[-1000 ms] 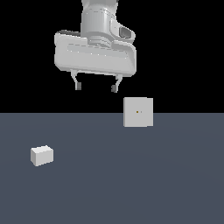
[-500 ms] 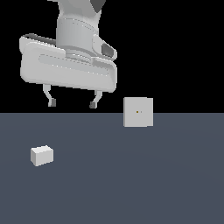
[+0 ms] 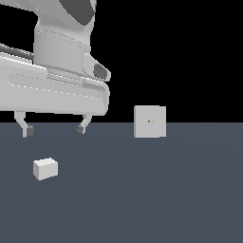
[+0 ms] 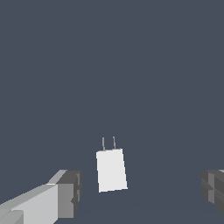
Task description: Plug the charger into the wall socket.
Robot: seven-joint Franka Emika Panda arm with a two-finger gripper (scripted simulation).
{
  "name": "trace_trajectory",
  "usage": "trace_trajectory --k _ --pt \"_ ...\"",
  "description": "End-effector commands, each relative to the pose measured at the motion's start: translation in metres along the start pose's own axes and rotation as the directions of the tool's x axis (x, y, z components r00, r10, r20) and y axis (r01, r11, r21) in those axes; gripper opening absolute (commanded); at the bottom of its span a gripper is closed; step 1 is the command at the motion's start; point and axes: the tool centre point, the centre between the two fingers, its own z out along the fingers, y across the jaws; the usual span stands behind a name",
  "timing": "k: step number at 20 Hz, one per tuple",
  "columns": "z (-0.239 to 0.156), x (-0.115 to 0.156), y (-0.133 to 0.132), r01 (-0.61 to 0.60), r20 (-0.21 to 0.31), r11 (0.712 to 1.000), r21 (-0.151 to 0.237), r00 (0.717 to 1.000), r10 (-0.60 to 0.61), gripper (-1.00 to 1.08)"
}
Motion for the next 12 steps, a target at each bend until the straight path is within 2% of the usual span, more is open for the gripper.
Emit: trace_trajectory --k 1,12 --pt "0.007 -0.002 -0.008 0.042 -0.014 0.999 0.007 0.999 -0.042 1.0" --pt "0.02 -0.007 -0.023 0.119 -0.036 0.993 0.02 0.992 -0.118 1.0"
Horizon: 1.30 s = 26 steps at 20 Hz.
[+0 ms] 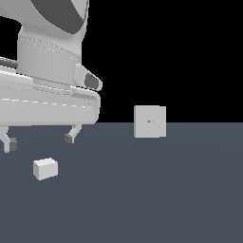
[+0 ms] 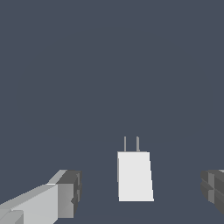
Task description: Plug the charger into the wall socket.
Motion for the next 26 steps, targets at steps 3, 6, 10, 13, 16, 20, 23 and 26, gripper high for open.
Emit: trace_trajectory --k 3,6,10,13,16,20,23,26 --pt "0.0 0.0 0.001 -0.002 0.002 1.0 -0.001 1.0 0.002 1.0" --pt "0.0 0.0 0.001 -0.002 0.001 1.0 -0.001 1.0 0.002 1.0" --pt "0.007 -0.003 0.001 -0.002 0.002 1.0 -0.001 1.0 0.002 1.0" --pt "0.017 -0.006 0.001 -0.002 0.002 1.0 -0.001 1.0 0.002 1.0" --pt "0.031 -0.011 0.0 -0.002 0.003 1.0 -0.002 1.0 0.002 1.0" --pt "0.043 -0.015 0.001 -0.002 0.003 1.0 -0.002 1.0 0.002 1.0" --pt "0.047 -0.016 0.001 -0.002 0.003 1.0 -0.002 1.0 0.002 1.0" --pt "0.047 -0.016 0.001 -0.002 0.003 1.0 -0.002 1.0 0.002 -1.0"
